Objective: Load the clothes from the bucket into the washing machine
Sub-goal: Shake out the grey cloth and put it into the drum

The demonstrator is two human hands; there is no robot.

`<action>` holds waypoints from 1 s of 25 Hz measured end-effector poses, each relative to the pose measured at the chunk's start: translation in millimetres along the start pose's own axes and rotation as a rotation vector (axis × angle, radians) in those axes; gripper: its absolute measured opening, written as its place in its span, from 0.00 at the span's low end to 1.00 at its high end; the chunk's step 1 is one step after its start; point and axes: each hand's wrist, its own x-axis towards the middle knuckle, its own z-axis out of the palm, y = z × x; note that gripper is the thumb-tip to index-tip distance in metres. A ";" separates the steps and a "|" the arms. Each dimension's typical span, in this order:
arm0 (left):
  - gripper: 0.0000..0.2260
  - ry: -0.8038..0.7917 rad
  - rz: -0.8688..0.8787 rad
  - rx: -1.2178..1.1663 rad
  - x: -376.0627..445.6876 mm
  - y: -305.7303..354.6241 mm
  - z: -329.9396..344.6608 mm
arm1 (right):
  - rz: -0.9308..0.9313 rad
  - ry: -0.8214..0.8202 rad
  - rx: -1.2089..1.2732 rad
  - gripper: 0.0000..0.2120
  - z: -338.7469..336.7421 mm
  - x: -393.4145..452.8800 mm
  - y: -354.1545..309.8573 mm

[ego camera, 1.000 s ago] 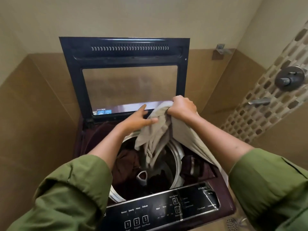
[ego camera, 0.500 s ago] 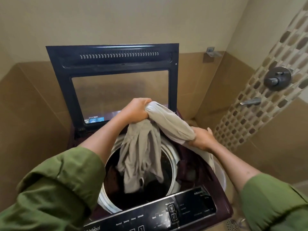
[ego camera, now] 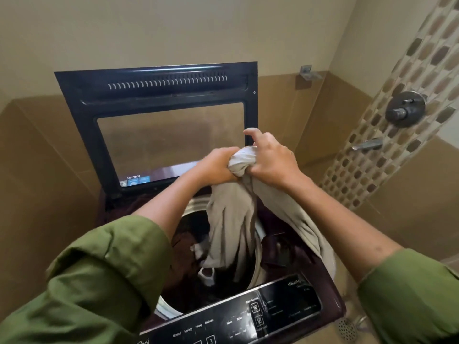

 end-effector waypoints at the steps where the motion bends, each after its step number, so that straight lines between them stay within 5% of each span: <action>1: 0.12 0.032 0.003 -0.002 -4.2 -5.2 -8.5 | -0.037 -0.145 -0.005 0.38 2.1 -3.0 12.7; 3: 0.12 0.051 -0.013 0.010 -12.5 -11.2 -23.3 | -0.002 -0.411 -0.084 0.45 17.5 -16.9 45.1; 6: 0.17 0.031 -0.035 0.010 -17.0 -14.5 -24.1 | 0.145 -0.461 -0.107 0.25 53.0 -44.5 83.2; 9: 0.15 -0.024 -0.133 0.097 -16.4 -31.3 -15.8 | 0.273 -0.144 -0.038 0.12 48.2 -51.5 103.8; 12: 0.46 -0.288 -0.133 0.101 -16.0 -20.0 -3.8 | 0.233 0.316 0.031 0.08 11.4 -35.7 97.0; 14: 0.55 -0.304 -0.031 -0.056 -6.0 18.1 11.7 | 0.074 0.446 -0.035 0.06 -11.5 -22.8 67.3; 17: 0.32 -0.065 0.045 -0.127 17.5 65.6 24.9 | -0.107 0.507 -0.048 0.11 -26.7 -17.1 46.1; 20: 0.14 0.005 0.066 -0.127 23.5 77.6 14.1 | 0.015 0.229 0.300 0.31 -18.5 -28.6 86.5; 22: 0.12 -0.057 0.086 -0.172 19.5 85.9 5.1 | 0.212 -0.083 0.185 0.45 12.5 -47.7 126.1; 25: 0.15 -0.142 0.125 -0.192 12.7 96.5 -6.0 | 0.459 -0.219 0.138 0.32 67.8 -87.9 170.0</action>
